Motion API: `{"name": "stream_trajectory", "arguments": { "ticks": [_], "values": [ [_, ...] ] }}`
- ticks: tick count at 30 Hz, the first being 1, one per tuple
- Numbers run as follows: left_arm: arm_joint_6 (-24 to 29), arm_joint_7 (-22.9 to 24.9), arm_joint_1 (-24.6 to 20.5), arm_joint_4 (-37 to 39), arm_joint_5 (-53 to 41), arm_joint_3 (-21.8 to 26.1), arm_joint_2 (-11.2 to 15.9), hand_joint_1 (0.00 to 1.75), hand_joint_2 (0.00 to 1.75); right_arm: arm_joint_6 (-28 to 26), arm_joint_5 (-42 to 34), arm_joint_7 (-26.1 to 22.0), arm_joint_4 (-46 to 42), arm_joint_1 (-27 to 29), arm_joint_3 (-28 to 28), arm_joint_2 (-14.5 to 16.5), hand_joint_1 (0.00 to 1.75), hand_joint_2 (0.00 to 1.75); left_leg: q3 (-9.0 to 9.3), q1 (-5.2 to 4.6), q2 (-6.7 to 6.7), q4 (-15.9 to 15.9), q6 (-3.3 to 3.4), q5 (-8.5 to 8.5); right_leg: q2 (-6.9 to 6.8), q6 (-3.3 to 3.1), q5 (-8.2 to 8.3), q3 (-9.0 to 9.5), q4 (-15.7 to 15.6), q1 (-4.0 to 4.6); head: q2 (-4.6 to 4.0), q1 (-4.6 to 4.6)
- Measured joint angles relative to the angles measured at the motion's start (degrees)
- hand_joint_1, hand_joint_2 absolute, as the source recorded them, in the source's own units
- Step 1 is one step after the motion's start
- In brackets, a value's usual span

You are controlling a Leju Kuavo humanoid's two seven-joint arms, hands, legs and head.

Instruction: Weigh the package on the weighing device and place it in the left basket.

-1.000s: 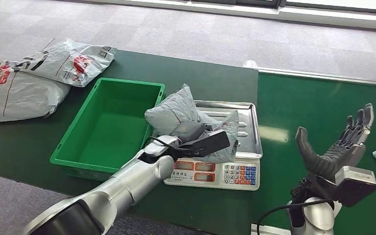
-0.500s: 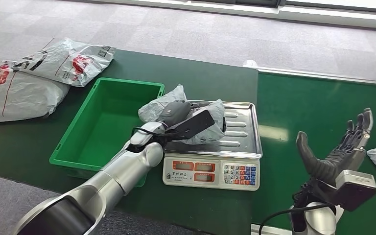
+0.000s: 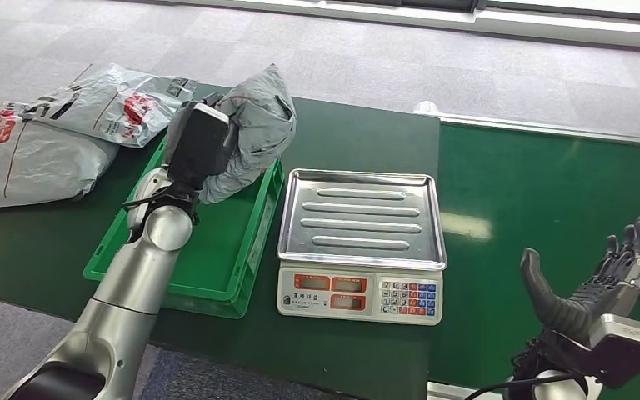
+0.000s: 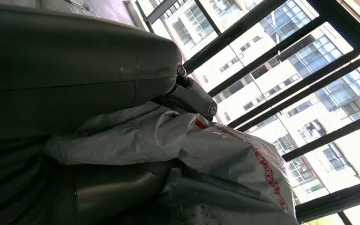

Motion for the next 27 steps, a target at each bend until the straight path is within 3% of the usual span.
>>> {"name": "stream_trajectory", "arguments": {
  "ticks": [5, 9, 11, 15, 27],
  "values": [
    [0.4, -0.4, 1.1, -2.2, 0.3, 1.7, 0.5, 1.75, 1.75, 0.1, 0.1, 0.0, -0.2, 0.2, 0.0, 0.0, 0.00, 1.75, -0.02, -0.02, -0.01, 0.0, 0.00, 0.00, 0.00, 0.01, 0.02, 0.01, 0.0, -0.03, 0.00, 0.00],
    [1.7, -1.7, 2.8, -3.6, 1.9, 3.5, 1.0, 0.38, 1.75, 0.7, 0.2, 0.0, -0.5, 1.2, 0.0, 0.0, 0.00, 1.75, -0.01, -0.03, -0.01, 0.0, 0.00, 0.00, 0.01, 0.01, 0.02, 0.00, 0.0, -0.03, 0.00, 0.00],
    [2.0, -2.2, 4.2, -4.3, 2.2, 4.3, 1.4, 0.38, 1.75, 0.9, 0.2, 0.0, -0.6, 1.8, 0.0, 0.1, 0.00, 1.75, -0.02, -0.02, -0.01, 0.0, 0.00, -0.01, 0.00, 0.00, 0.00, -0.02, 0.0, -0.02, 0.00, 0.00],
    [2.3, -2.5, 5.7, -4.9, 2.2, 4.7, 1.8, 0.00, 1.75, 1.0, 0.3, -0.1, -0.7, 2.2, 0.0, 0.1, 0.00, 1.75, -0.05, 0.00, -0.01, 0.0, 0.00, 0.00, 0.00, -0.01, -0.01, -0.05, 0.0, 0.00, 0.00, 0.00],
    [2.7, 0.2, 6.7, -3.6, -1.8, 5.5, 2.0, 0.00, 1.75, 1.7, 1.1, 0.8, -0.7, 2.0, 0.0, 0.3, 0.00, 1.75, -0.04, 0.00, -0.01, 0.0, 0.00, 0.00, 0.00, -0.01, 0.00, -0.02, 0.0, -0.01, 0.00, 0.00]
  ]
}}
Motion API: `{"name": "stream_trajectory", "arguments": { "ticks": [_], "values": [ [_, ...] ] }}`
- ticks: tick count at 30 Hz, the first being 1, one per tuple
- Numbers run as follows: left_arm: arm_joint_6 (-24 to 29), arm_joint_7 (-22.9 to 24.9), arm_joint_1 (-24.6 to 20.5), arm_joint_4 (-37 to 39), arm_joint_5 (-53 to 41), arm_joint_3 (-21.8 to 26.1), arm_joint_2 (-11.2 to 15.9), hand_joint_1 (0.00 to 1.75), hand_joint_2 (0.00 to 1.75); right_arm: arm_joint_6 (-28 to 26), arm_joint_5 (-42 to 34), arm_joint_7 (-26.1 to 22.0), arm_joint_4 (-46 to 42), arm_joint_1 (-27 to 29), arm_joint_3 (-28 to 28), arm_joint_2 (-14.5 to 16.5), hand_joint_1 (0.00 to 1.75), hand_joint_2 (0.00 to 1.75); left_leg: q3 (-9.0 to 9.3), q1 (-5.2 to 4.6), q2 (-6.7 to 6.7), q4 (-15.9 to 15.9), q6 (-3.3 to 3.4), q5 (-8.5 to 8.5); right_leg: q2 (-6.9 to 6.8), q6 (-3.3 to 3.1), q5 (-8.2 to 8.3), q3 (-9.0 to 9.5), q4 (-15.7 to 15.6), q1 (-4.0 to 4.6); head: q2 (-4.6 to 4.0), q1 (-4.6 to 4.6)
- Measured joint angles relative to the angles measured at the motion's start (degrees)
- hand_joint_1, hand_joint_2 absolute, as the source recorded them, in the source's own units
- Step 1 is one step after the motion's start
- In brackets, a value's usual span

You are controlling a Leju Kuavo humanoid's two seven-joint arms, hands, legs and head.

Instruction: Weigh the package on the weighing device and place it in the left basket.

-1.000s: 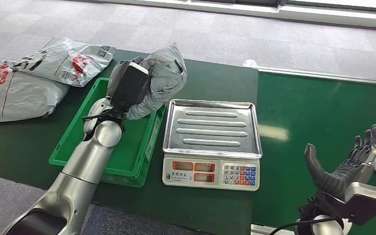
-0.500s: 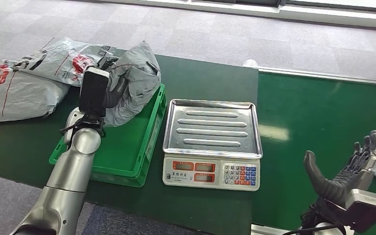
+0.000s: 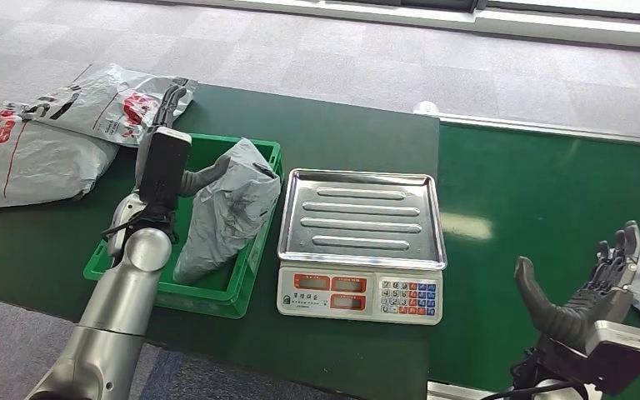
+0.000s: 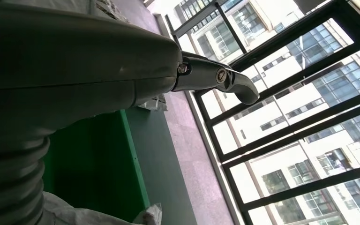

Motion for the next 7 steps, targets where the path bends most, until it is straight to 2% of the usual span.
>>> {"name": "stream_trajectory", "arguments": {
  "ticks": [7],
  "values": [
    [1.5, 2.3, 0.1, 3.6, -1.5, 1.8, 0.3, 0.00, 1.75, 0.1, 1.0, 1.2, 0.2, -1.2, 0.0, 0.3, 0.00, 1.75, 0.02, 0.01, 0.01, 0.0, -0.01, 0.01, 0.00, 0.00, 0.00, 0.00, 0.0, 0.01, 0.00, 0.00]
  ]
}}
